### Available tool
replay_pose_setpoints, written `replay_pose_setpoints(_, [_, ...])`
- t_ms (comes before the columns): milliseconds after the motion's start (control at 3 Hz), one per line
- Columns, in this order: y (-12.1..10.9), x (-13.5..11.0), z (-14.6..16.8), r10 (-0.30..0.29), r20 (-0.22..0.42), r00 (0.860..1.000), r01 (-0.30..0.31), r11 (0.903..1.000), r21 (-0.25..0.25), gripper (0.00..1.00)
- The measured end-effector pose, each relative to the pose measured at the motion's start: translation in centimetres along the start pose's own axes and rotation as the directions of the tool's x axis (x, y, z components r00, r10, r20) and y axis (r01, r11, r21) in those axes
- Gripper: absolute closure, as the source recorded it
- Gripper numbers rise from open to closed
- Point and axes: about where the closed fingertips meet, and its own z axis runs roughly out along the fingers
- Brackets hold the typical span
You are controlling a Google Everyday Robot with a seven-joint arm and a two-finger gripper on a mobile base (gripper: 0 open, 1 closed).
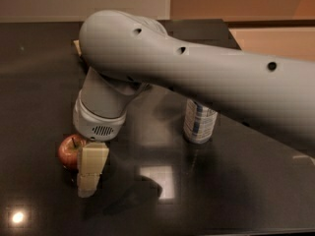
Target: Move apple near brown chip bag
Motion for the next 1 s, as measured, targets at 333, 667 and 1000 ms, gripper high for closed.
replay_pose_setpoints(333, [-0.4, -0.1, 1.2, 0.004, -0.009, 1.0, -0.004, 0.9999, -0.011, 0.18])
replay_pose_setpoints(667, [-1.2, 0.0, 0.8, 0.014, -0.004, 1.0, -0.014, 0.9999, -0.004, 0.41])
replay_pose_setpoints(1000, [-3.5, 0.8, -1.6, 0.064, -0.014, 0.998, -0.063, 0.9971, 0.042, 0.72])
